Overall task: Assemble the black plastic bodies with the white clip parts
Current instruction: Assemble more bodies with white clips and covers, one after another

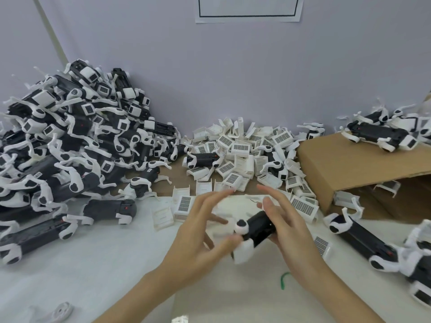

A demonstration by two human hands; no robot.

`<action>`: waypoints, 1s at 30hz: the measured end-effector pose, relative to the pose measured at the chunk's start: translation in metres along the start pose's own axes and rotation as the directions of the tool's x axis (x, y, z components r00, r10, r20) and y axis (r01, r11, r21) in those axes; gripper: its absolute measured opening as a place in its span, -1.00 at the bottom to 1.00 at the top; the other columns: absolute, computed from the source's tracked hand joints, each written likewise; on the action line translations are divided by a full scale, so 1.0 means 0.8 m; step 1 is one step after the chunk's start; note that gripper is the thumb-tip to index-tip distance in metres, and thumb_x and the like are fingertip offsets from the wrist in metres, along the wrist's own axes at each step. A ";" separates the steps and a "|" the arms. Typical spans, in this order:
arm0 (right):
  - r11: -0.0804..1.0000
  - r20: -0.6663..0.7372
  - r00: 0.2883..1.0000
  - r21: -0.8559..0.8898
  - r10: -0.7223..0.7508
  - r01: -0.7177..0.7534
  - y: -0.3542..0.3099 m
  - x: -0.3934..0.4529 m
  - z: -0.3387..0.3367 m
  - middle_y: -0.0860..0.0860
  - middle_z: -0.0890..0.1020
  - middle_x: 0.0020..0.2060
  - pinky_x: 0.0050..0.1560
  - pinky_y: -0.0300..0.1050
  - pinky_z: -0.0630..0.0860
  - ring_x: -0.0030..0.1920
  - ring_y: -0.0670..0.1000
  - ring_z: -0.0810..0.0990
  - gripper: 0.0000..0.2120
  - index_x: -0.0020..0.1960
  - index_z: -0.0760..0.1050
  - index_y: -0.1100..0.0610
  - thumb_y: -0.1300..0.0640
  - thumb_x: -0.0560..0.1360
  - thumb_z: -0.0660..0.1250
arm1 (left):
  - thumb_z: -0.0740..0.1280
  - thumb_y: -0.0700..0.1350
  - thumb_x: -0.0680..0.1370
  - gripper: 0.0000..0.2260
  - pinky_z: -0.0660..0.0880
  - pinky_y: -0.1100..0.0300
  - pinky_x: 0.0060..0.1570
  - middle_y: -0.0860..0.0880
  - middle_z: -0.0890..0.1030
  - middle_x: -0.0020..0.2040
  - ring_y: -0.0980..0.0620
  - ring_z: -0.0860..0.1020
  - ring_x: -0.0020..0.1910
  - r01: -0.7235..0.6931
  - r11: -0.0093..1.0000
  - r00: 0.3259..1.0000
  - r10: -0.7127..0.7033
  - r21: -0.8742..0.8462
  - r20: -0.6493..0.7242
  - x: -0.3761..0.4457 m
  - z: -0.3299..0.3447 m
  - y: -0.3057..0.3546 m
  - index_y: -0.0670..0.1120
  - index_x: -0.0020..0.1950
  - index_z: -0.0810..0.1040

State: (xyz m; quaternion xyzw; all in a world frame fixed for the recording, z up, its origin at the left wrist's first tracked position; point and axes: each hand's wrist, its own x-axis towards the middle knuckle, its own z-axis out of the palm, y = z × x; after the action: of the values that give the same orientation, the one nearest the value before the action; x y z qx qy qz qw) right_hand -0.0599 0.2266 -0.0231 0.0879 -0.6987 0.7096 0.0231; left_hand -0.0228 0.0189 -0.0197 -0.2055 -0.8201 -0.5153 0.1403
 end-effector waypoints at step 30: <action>0.890 0.151 0.983 -0.456 0.106 -0.026 -0.011 0.038 0.002 -0.06 0.70 -0.35 -0.49 -0.23 0.42 -0.53 0.06 0.56 -0.60 0.00 0.67 -0.16 -0.31 0.63 0.13 | 0.60 0.12 0.43 -0.49 0.38 0.24 -0.24 0.10 0.62 -0.10 0.06 0.43 -0.32 0.087 0.972 0.996 -0.088 -0.218 0.003 -0.008 0.013 -0.021 0.21 0.29 0.46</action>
State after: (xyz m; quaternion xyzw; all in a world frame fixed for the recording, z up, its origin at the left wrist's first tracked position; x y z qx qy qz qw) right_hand -0.0881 0.2228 -0.0098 0.1170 -0.8464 0.5178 -0.0417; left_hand -0.0257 0.0207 -0.0404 -0.1816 -0.7664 -0.6086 0.0966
